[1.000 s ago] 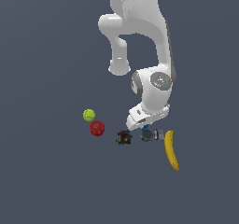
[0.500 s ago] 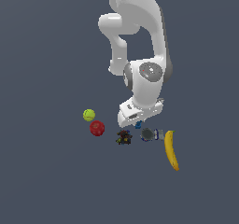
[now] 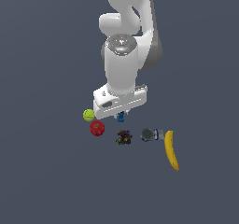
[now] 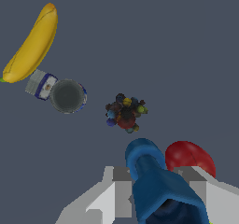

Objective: Pick up a designated object from a clutter of objects.

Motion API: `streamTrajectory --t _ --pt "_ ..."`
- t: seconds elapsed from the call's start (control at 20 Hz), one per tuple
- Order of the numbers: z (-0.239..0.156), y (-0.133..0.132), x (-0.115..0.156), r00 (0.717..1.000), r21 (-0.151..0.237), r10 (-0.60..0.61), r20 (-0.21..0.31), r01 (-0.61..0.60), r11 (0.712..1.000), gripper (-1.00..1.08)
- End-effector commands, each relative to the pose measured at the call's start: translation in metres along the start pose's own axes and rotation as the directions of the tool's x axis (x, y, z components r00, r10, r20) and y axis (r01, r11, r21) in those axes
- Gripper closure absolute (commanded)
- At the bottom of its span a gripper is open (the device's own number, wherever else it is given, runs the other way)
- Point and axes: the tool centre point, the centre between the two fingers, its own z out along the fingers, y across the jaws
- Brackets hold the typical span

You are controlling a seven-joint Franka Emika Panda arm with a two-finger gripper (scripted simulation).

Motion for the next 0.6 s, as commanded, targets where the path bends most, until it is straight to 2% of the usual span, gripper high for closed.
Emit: streamTrajectory --t 0.0,0.55 --pt "-0.023 0.022 -0.007 1.000 0.001 -0.001 0.000 0.001 1.000 1.08" --pt "-0.122 0.121 -0.031 1.000 0.001 -0.001 0.000 0.001 1.000 1.08"
